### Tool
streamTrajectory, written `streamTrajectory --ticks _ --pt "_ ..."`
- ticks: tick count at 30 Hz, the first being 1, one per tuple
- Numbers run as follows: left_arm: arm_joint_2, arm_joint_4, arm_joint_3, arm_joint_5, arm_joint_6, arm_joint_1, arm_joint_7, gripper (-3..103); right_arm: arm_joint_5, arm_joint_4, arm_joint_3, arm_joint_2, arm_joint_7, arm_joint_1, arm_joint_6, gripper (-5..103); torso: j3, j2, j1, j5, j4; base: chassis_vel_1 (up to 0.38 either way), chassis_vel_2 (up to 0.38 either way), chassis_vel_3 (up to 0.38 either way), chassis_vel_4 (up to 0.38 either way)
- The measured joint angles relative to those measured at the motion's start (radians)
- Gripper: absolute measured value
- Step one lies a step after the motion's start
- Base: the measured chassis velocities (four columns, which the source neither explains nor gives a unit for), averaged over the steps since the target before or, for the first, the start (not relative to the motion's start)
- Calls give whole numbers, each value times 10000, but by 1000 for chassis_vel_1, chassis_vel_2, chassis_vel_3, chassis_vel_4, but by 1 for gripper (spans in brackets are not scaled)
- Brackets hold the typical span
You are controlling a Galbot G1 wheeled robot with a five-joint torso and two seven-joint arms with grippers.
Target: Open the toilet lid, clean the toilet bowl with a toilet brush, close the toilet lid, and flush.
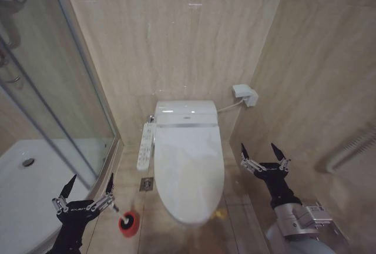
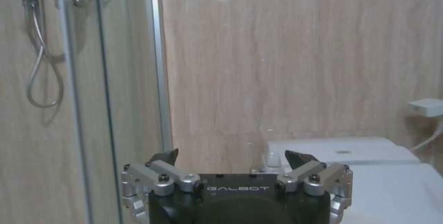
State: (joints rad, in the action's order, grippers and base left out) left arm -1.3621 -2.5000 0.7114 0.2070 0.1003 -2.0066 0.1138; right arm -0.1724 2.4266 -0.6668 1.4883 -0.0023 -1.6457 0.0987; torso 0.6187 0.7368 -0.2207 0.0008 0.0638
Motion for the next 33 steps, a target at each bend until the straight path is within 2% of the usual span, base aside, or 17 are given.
streamTrajectory --ticks 4,7,11,12,15,18,21,33 --pt "0 1 0 0 0 0 0 100 0 0 0 0 0 0 0 100 -2 0 1 -13 0 312 -314 -314 308" --pt "-1 -1 0 0 1 -1 0 100 0 0 0 0 0 0 0 100 -2 1 3 1 1 362 -291 -331 304" --pt "-1 1 0 0 0 -1 0 100 0 0 0 -1 0 -1 0 100 -2 1 2 -14 0 307 -352 -309 355" --pt "-1 -1 0 0 1 -1 0 100 0 0 -1 1 0 0 0 100 -2 2 4 2 0 316 -308 -318 280" --pt "0 0 0 0 0 -1 0 100 0 1 -1 1 0 -2 0 100 -2 2 2 -15 4 296 -303 -304 301" --pt "-2 0 -1 0 0 -2 0 100 0 0 0 0 0 -1 0 100 -1 1 3 -3 -2 259 -272 -274 291" --pt "-1 0 0 0 0 -1 0 100 0 0 -1 0 0 -5 0 100 -5 5 8 -10 3 186 -221 -229 172" --pt "-1 0 0 0 0 1 0 100 0 0 -1 0 0 3 0 100 3 -3 -10 -7 1 -16 20 18 -11"
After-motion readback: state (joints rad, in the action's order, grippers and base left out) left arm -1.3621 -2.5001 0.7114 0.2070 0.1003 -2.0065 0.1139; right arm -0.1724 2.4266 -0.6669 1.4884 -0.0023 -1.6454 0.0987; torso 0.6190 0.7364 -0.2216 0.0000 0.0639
